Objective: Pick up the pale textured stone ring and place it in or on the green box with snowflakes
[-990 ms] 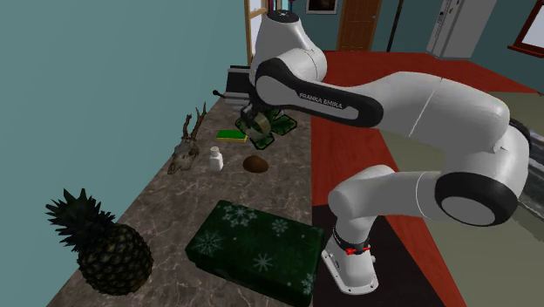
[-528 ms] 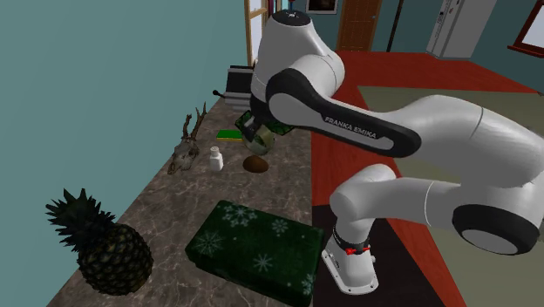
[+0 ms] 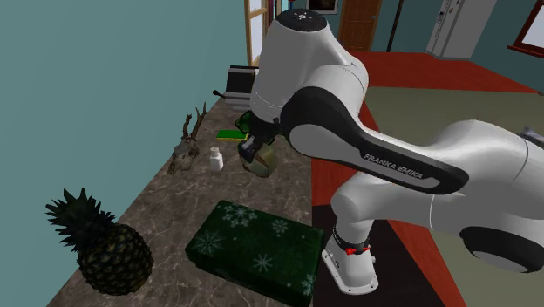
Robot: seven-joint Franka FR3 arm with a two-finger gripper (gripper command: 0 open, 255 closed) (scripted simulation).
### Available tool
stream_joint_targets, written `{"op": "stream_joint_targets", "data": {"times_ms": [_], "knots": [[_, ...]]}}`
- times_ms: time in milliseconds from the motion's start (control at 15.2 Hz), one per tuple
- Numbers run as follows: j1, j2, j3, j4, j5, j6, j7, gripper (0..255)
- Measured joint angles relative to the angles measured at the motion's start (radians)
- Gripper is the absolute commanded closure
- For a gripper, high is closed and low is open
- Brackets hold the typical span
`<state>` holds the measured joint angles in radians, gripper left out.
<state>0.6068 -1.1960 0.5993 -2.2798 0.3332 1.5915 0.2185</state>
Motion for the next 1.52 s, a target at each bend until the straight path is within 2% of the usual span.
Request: {"op": "stream_joint_targets", "data": {"times_ms": [264,594,792,1518], "knots": [[0.024,-0.029,0.053,0.07,0.039,-0.083,0.082,255],[0.025,-0.029,0.123,0.201,0.089,-0.181,0.188,255],[0.037,-0.051,0.151,0.192,0.115,-0.185,0.217,255],[0.087,-0.136,0.22,0.034,0.185,-0.105,0.236,255]]}}
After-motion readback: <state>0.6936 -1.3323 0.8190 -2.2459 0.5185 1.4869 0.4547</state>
